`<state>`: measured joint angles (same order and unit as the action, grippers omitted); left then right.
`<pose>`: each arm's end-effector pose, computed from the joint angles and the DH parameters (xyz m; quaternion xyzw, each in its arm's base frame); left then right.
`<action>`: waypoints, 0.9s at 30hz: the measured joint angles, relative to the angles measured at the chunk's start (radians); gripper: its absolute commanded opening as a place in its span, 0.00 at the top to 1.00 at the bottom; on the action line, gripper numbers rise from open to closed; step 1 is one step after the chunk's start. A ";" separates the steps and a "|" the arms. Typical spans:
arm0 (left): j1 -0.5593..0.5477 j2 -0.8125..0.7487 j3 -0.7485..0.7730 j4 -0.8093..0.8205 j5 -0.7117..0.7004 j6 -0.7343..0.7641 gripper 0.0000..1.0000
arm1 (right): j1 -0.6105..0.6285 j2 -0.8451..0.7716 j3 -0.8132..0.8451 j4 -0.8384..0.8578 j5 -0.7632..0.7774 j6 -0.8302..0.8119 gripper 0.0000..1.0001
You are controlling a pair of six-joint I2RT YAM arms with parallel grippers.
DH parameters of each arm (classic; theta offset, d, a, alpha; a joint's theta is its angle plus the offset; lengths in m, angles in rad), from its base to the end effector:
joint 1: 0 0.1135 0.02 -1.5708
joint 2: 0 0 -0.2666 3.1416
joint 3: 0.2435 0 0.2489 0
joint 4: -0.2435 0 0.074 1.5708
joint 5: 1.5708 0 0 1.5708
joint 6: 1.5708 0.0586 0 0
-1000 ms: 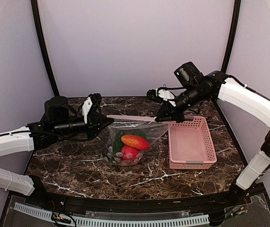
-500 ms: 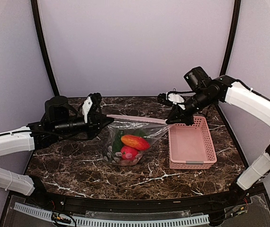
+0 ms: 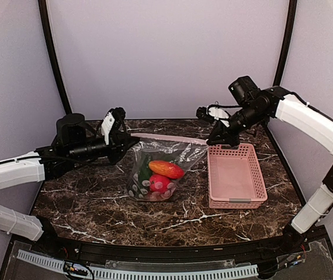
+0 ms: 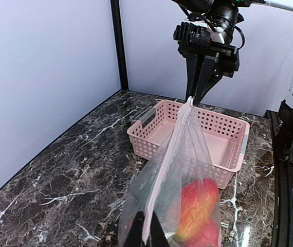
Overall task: Place the food in the zip-top bag and seal the zipper
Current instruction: Zip the zipper on the zipper food storage bag.
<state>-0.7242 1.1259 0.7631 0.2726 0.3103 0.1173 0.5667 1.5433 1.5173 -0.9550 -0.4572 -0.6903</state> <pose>0.1991 -0.2000 0.3128 0.3931 0.6232 -0.3080 0.6019 0.2612 0.1969 0.3285 -0.6012 0.7151 0.1989 0.2959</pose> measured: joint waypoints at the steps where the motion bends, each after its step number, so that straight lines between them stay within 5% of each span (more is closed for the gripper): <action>1: 0.012 0.018 0.022 0.001 -0.006 0.000 0.99 | -0.002 0.021 0.036 -0.008 0.005 0.002 0.96; 8: 0.198 0.262 0.304 0.007 0.043 -0.019 0.99 | -0.038 0.200 0.326 -0.001 0.035 0.016 0.95; 13: 0.238 0.304 0.340 0.008 0.092 -0.024 0.99 | -0.053 0.248 0.435 0.020 0.065 0.027 0.94; 20: 0.238 0.259 0.193 0.059 0.168 -0.058 0.95 | -0.057 0.187 0.266 0.064 -0.002 0.045 0.84; 27: 0.238 0.205 0.057 -0.029 0.255 -0.098 0.61 | -0.020 0.103 0.064 0.019 -0.160 0.080 0.54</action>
<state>-0.4862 1.3308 0.8200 0.2432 0.5652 0.0189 0.5468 1.6459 1.5818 -0.9360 -0.6174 -0.6098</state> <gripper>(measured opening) 0.286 0.395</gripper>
